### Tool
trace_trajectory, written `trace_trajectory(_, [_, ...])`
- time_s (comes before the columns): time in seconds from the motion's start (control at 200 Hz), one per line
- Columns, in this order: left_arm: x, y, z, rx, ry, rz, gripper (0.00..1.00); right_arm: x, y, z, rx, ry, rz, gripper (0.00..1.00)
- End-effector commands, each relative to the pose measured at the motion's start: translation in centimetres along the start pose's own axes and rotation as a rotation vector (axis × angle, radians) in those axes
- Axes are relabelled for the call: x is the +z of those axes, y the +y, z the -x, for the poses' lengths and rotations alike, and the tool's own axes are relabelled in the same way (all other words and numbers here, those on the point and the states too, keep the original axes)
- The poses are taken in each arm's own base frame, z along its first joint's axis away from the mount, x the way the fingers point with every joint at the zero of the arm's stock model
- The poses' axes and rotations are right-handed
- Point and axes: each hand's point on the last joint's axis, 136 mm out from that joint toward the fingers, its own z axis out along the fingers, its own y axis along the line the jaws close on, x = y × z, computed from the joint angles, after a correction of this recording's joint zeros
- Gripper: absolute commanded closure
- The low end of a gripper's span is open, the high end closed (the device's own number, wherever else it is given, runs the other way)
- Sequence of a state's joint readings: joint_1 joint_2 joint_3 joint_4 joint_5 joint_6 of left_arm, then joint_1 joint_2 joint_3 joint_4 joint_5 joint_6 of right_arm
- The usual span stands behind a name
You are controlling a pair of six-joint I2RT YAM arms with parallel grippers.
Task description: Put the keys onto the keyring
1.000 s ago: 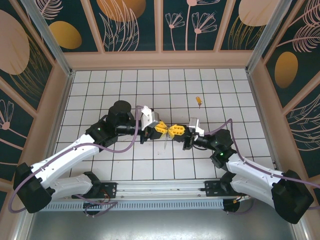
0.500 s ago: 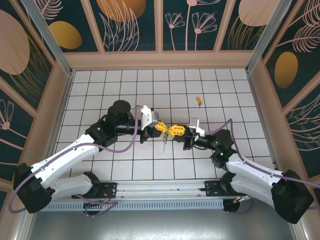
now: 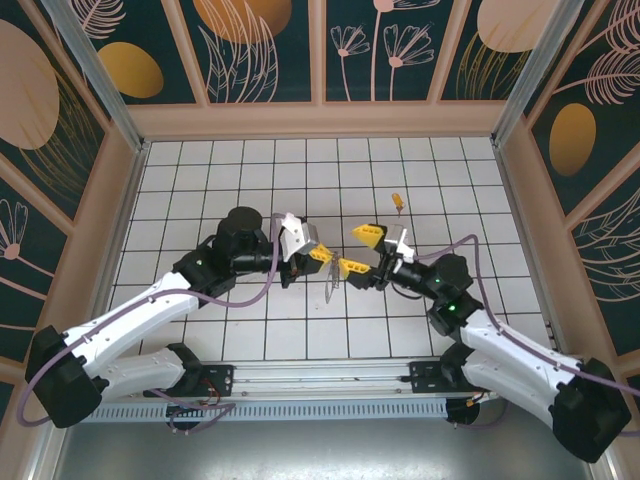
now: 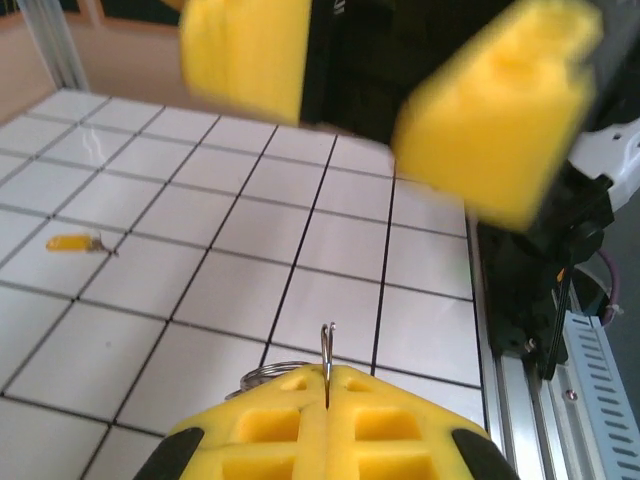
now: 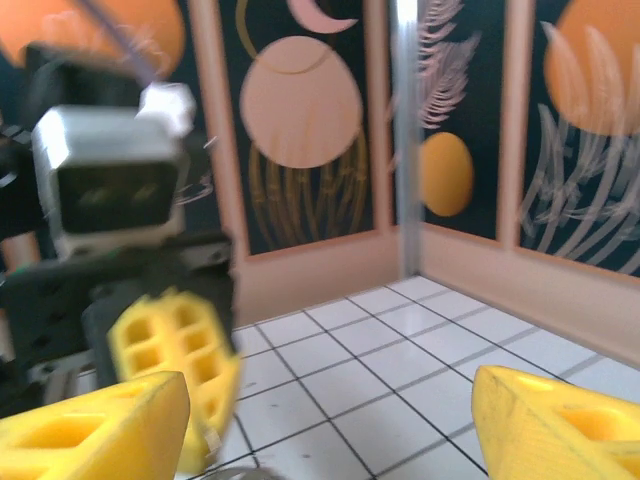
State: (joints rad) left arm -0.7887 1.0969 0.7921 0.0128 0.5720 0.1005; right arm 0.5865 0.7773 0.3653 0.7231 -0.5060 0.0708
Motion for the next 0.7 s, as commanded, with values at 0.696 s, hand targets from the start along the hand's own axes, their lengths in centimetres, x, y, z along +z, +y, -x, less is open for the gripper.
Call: trace_trajectory(0.696, [-2.0, 0.5, -0.3, -0.103, -0.188, 0.107, 1.0, -6.9, -30.4, -15.1, 0.32, 0.869, -0.825, 0.35])
